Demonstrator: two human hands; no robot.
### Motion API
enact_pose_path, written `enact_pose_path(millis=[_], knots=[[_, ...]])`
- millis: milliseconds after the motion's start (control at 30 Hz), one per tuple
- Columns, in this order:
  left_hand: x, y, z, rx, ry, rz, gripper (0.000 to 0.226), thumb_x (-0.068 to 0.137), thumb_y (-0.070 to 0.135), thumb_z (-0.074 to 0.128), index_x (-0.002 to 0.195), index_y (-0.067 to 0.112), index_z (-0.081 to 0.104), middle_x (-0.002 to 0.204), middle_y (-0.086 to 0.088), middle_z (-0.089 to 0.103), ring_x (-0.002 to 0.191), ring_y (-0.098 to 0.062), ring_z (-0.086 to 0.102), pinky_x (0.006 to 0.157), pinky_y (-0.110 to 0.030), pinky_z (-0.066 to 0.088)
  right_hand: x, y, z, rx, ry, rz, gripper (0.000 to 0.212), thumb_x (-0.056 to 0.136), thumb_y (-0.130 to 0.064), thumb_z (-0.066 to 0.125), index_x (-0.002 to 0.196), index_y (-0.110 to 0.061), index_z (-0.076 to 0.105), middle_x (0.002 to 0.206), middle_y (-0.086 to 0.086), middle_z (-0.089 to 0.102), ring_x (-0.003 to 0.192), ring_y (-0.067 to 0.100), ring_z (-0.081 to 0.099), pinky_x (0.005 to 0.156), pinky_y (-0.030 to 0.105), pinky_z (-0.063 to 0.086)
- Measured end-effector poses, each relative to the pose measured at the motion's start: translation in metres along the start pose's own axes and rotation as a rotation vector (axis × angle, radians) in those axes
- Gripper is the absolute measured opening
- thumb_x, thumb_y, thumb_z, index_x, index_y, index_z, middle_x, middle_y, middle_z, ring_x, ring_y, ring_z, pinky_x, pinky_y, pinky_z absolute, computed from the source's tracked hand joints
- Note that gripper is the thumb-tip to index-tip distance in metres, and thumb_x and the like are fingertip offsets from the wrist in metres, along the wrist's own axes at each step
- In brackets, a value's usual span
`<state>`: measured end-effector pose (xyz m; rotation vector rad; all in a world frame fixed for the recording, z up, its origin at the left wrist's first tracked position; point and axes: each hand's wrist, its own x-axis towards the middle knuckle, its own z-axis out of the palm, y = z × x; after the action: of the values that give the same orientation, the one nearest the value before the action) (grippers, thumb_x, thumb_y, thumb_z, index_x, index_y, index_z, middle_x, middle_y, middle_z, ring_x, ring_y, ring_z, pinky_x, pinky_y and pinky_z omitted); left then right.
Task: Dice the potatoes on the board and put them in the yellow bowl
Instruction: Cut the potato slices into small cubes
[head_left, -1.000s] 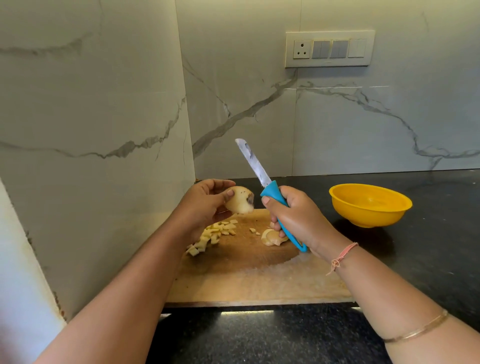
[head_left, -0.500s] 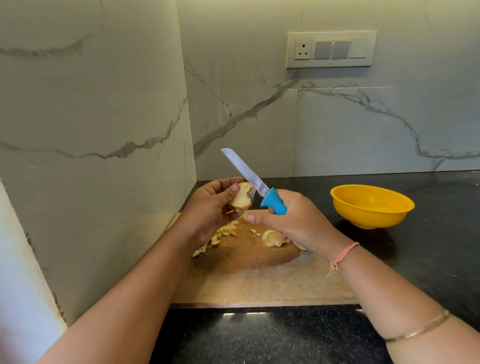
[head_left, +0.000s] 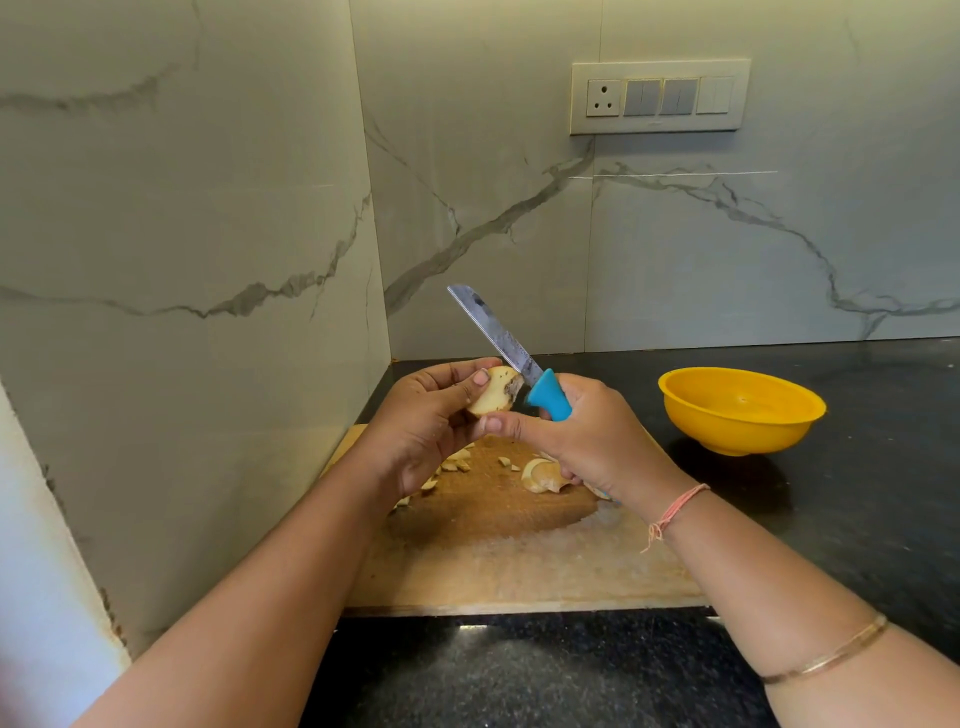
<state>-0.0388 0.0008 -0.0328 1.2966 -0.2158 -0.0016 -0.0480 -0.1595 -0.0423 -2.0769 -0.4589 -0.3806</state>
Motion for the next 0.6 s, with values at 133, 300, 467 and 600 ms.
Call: enact_pose_path(millis=[133,300,467,600], knots=[[0.001,0.0,0.002,-0.033,0.015,-0.007,0.016,0.087,0.007,0.058,0.098,0.009,0.071,0.088,-0.006,0.073,0.071,-0.012,0.068,0.061,-0.022,0.056,0.0,0.001,-0.001,-0.025,0.022,0.008,0.045,0.069,-0.063,0.064,0.076,-0.022,0.048,0.064,-0.002,0.049,0.055,0.01,0.046,0.054,0.025,0.041],[0.0,-0.001,0.003,-0.057,0.027,0.011,0.016,0.085,0.008,0.06,0.098,0.009,0.07,0.086,-0.006,0.073,0.07,-0.011,0.068,0.061,-0.021,0.056,0.001,0.0,-0.001,-0.038,0.021,0.039,0.045,0.072,-0.062,0.064,0.071,-0.021,0.045,0.058,-0.003,0.045,0.051,0.009,0.044,0.054,0.027,0.04],[-0.001,0.001,0.009,-0.064,0.051,0.043,0.015,0.088,0.007,0.059,0.095,0.012,0.071,0.081,-0.002,0.073,0.07,-0.009,0.068,0.063,-0.021,0.056,0.001,-0.002,0.0,-0.02,0.024,0.078,0.045,0.073,-0.064,0.062,0.07,-0.022,0.045,0.055,-0.003,0.046,0.043,0.007,0.045,0.046,0.018,0.04],[-0.004,0.001,0.012,-0.071,0.072,0.063,0.015,0.089,0.006,0.058,0.095,0.011,0.071,0.076,0.001,0.072,0.063,-0.007,0.067,0.056,-0.018,0.056,0.002,-0.001,0.003,-0.027,0.06,0.073,0.047,0.074,-0.064,0.062,0.067,-0.021,0.044,0.053,-0.003,0.046,0.045,0.008,0.045,0.049,0.021,0.04]])
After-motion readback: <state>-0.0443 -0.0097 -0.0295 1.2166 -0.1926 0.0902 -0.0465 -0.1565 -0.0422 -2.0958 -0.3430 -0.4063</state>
